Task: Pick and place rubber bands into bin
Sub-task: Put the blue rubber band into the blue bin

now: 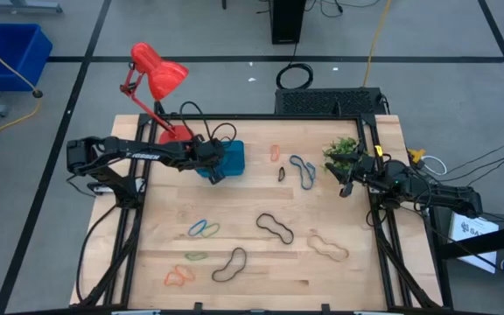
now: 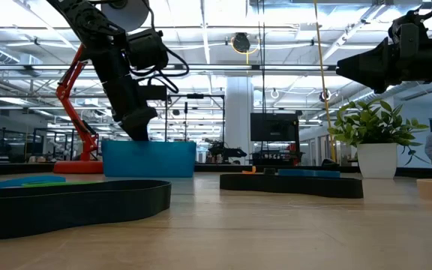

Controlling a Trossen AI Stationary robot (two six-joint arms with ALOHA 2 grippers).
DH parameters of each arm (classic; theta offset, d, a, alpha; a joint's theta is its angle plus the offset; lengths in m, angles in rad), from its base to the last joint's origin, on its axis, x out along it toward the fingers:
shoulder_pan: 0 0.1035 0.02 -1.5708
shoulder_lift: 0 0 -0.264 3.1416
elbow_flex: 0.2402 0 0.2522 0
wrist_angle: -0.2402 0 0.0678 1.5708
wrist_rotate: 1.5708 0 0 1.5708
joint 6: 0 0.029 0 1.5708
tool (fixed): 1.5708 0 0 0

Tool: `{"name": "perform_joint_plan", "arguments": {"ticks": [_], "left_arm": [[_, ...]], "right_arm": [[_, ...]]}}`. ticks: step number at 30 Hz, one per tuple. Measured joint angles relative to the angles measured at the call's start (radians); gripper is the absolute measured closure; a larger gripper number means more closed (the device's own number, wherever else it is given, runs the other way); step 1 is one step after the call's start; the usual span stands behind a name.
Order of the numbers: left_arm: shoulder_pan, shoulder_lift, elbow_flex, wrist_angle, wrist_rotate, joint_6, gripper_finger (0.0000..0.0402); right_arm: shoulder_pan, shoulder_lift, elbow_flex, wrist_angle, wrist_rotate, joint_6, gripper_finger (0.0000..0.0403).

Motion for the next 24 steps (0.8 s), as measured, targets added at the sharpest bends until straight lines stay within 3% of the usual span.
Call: {"name": "perform_joint_plan", "arguments": {"ticks": [14,24], "left_arm": [[0.000,0.000,0.000,0.002,-0.004,0.000,0.0343],[0.000,0.000,0.000,0.002,-0.004,0.001,0.0339]], "right_arm": [[0.000,0.000,0.000,0.000,0.000,0.000,0.0234],[0.000,0.000,0.000,0.000,0.000,0.000,0.0234]]}}
